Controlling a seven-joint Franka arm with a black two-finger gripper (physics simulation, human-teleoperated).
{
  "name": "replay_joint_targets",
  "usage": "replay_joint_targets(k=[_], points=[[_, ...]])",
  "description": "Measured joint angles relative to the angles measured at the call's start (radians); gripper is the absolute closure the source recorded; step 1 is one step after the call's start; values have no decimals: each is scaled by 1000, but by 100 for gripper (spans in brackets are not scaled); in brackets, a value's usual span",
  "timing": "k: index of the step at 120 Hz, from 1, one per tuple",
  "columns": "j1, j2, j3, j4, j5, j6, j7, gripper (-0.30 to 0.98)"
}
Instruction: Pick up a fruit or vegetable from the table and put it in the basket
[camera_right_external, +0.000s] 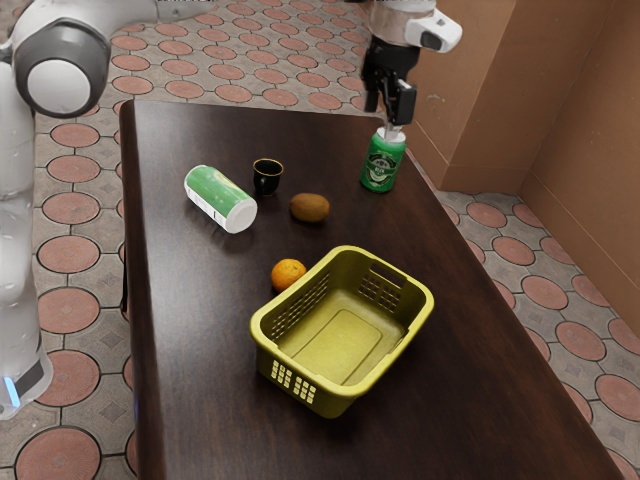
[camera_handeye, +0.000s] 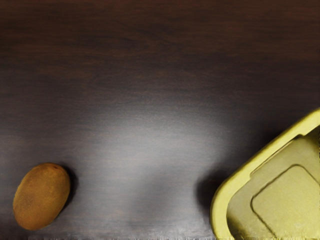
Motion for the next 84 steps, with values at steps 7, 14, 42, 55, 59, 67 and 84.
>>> replay_joint_targets(k=[7,14,42,55,59,67,84], points=[[-11,2,-12,0,14,-8,-1,0],[-19,3,-24,1,25,-14,-2,0],[-8,13,-30,5,25,-34,59,0],[9,13,-42,1,-23,-66,175,1],[4,12,-51,-1,-32,-81,220,1],[-18,10,-57,-20,-42,-104,325,1],[-22,-9,-53,-102,-23,-123,543,1]])
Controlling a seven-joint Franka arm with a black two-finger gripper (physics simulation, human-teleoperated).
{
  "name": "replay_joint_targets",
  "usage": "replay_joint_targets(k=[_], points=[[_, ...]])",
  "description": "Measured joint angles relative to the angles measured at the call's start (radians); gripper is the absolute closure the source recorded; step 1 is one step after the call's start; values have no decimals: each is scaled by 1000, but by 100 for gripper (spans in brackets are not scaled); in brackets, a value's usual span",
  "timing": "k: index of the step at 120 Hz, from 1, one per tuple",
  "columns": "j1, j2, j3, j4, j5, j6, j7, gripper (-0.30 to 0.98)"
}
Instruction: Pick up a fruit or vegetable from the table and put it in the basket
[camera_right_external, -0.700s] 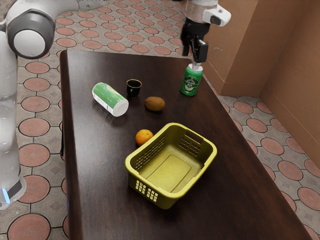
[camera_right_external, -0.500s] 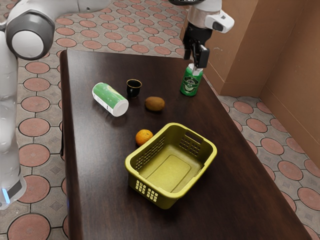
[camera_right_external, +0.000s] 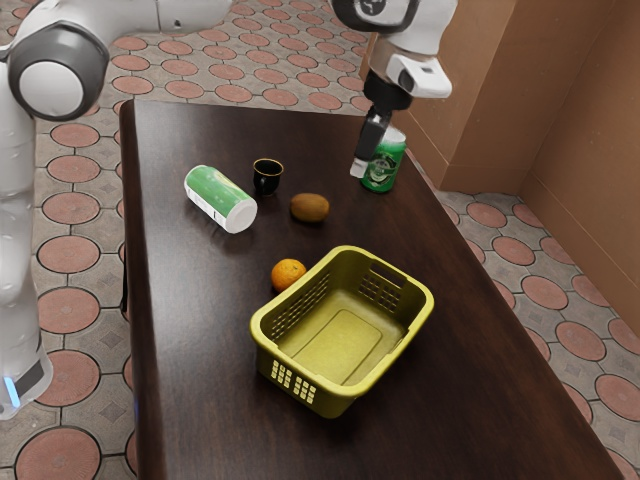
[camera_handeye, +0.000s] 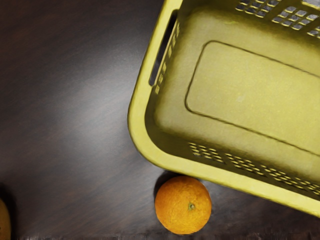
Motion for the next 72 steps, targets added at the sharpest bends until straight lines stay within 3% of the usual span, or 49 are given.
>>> replay_joint_targets(k=[30,72], points=[[41,-98,16,-238,6,77,290,1],[10,-173,17,-424,-74,169,515,1]])
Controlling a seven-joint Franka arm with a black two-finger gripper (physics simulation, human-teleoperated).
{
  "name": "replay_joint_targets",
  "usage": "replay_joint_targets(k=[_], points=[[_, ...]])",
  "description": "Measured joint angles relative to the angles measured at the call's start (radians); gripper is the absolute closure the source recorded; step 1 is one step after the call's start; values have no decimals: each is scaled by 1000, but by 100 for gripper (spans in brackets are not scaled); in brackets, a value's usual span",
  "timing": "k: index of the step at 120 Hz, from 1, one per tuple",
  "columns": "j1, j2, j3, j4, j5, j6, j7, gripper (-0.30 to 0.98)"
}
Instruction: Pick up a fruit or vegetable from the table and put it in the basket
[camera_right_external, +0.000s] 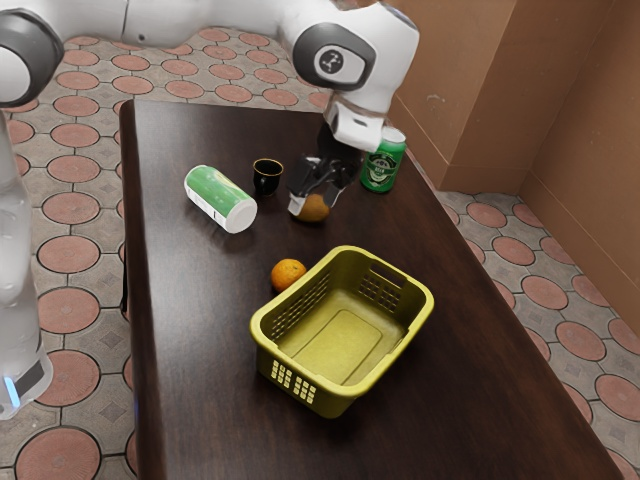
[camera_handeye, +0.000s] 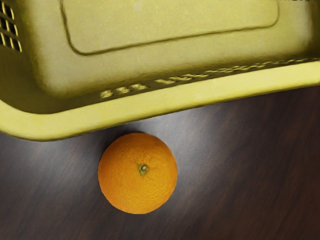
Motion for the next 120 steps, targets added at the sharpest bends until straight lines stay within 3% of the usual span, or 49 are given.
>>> replay_joint_targets(k=[120], points=[[3,-119,8,-310,-43,221,135,1]])
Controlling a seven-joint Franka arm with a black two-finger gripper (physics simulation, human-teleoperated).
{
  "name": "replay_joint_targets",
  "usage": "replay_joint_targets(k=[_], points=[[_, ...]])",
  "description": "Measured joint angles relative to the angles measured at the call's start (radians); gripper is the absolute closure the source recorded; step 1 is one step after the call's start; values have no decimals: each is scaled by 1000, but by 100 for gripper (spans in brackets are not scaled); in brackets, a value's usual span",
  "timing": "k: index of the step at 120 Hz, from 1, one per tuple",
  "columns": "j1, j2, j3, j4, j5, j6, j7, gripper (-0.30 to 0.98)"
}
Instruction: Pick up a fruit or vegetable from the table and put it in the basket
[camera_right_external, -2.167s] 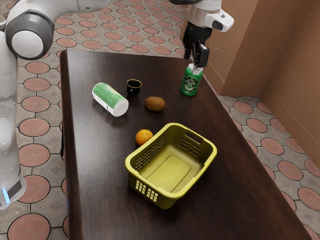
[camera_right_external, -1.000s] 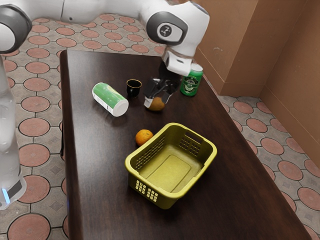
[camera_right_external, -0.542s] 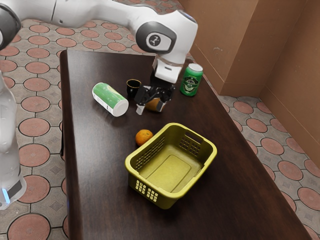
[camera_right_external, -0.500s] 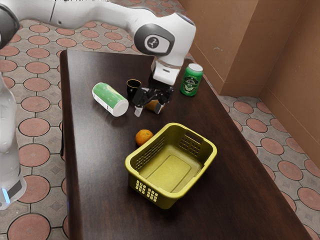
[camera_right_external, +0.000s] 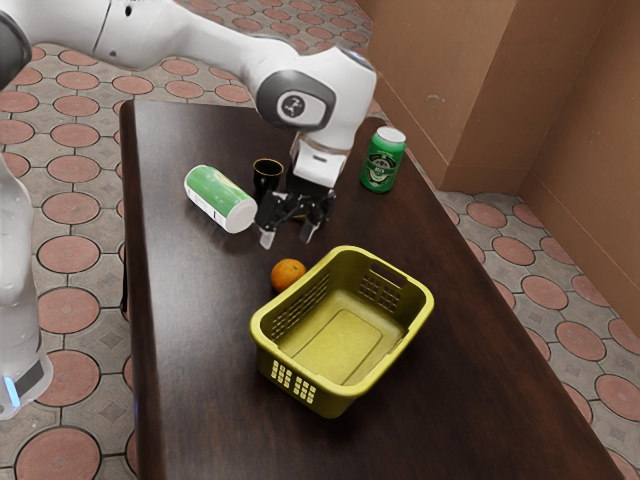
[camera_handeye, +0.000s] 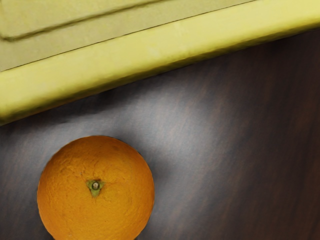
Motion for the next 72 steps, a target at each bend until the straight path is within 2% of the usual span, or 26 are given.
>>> replay_joint_targets(k=[72], points=[[8,-35,1,-81,-2,72,-54,1]])
